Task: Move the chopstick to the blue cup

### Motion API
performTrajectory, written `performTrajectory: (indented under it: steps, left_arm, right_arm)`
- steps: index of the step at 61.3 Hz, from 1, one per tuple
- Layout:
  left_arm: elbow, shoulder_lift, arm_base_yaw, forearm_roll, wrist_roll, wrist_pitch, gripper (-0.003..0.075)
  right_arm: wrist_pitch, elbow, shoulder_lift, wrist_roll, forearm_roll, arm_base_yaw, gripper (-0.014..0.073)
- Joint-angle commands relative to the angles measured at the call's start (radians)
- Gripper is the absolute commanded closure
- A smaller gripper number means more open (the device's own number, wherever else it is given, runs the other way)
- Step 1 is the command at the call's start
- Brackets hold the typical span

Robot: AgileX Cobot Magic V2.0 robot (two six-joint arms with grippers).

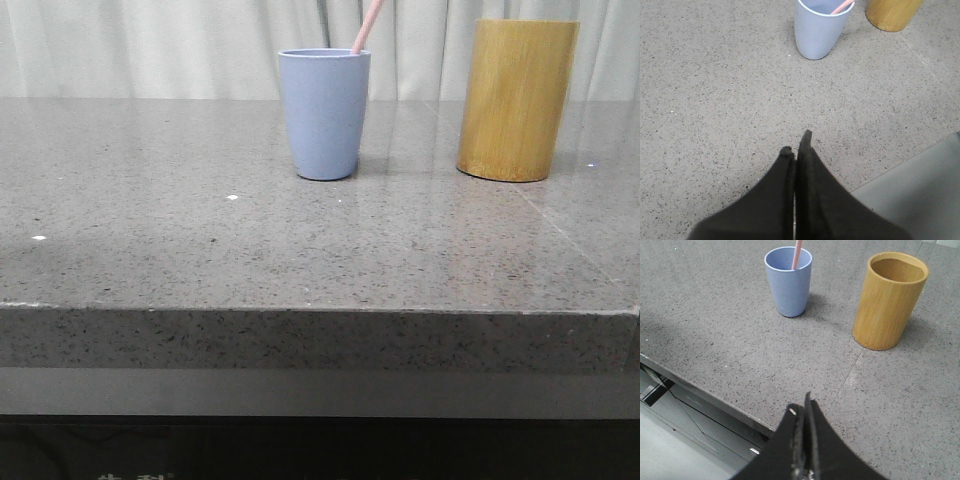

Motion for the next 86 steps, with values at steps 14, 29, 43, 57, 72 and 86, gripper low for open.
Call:
performTrajectory:
  steps: [14, 29, 43, 57, 72, 86]
  left_arm:
    - [0.012, -0.057, 0.008, 0.013, 0.026, -0.123, 0.0739]
    - [0.29, -0.302, 0.198, 0.058, 0.054, -0.433, 0.0739]
    - [0.705, -0.684, 0.342, 0.048, 0.054, -0.749, 0.0739]
    - [1.063, -0.977, 0.372, -0.003, 0.052, -0.943, 0.0739]
    - [1.212, -1.057, 0.372, -0.043, 0.051, -1.069, 0.0739]
    - [1.209, -1.055, 0.372, -0.043, 0.051, -1.07, 0.0739]
  right_arm:
    - [-0.074, -0.023, 0.003, -0.002, -0.008, -0.004, 0.0711]
    - [-0.076, -0.023, 0.003, -0.002, -0.006, -0.003, 0.0711]
    - [-0.076, -0.023, 0.003, -0.002, -0.005, -0.003, 0.0711]
    - [-0.076, -0.023, 0.003, -0.002, -0.005, -0.003, 0.0711]
    - [-0.075, -0.023, 0.003, -0.002, -0.005, -0.003, 0.0711]
    - [-0.077, -0.023, 0.004, -0.002, -0.005, -0.003, 0.0711]
